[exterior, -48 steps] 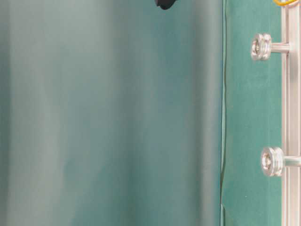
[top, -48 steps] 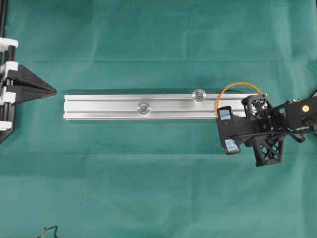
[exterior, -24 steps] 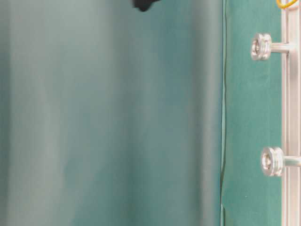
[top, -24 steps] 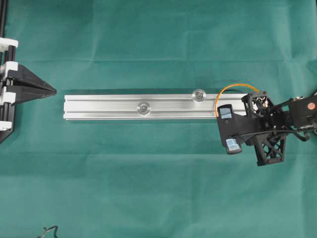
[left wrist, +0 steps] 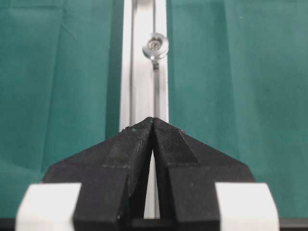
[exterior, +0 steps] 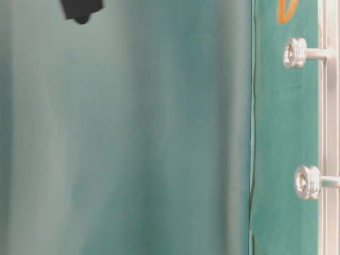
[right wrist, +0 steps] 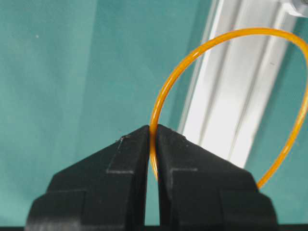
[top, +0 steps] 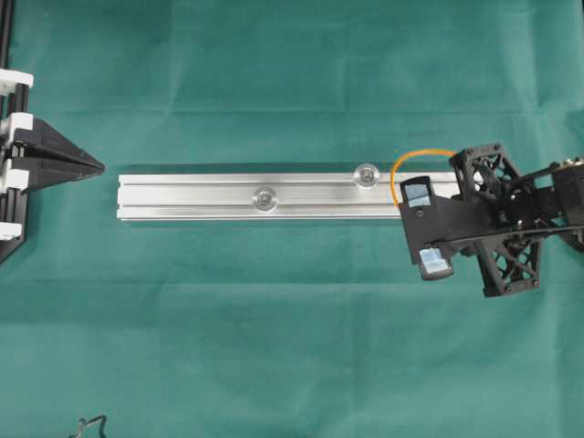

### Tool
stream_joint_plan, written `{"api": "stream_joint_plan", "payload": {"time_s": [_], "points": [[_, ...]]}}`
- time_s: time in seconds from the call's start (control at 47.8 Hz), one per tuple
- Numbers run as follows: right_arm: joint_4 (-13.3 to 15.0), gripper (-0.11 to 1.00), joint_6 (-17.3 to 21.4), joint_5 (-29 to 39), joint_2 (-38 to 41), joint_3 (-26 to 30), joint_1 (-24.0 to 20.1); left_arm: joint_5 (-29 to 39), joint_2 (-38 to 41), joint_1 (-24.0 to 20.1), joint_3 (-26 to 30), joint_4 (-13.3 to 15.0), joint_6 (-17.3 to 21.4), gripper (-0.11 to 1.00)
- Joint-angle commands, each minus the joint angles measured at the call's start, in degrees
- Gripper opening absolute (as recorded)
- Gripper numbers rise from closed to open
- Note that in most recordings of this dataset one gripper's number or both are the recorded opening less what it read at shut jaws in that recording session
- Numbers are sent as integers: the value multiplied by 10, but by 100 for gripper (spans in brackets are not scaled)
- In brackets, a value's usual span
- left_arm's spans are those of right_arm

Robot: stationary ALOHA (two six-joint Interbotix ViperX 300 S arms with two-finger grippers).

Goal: Hook the rubber onto the shaft.
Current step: 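Lift the gripped band slightly off the rail with the right gripper, then drag the band leftward over the right silver post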

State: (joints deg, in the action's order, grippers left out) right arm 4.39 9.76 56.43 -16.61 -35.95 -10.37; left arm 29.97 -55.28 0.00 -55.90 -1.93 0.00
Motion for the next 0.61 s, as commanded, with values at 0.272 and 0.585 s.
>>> {"api": "stream_joint_plan", "payload": {"time_s": [0.272, 0.585], "points": [[22, 7, 0, 88, -18, 78, -1, -3, 4, 0, 18, -2, 0, 0], [24, 7, 0, 96, -18, 87, -1, -3, 4, 0, 18, -2, 0, 0]]}}
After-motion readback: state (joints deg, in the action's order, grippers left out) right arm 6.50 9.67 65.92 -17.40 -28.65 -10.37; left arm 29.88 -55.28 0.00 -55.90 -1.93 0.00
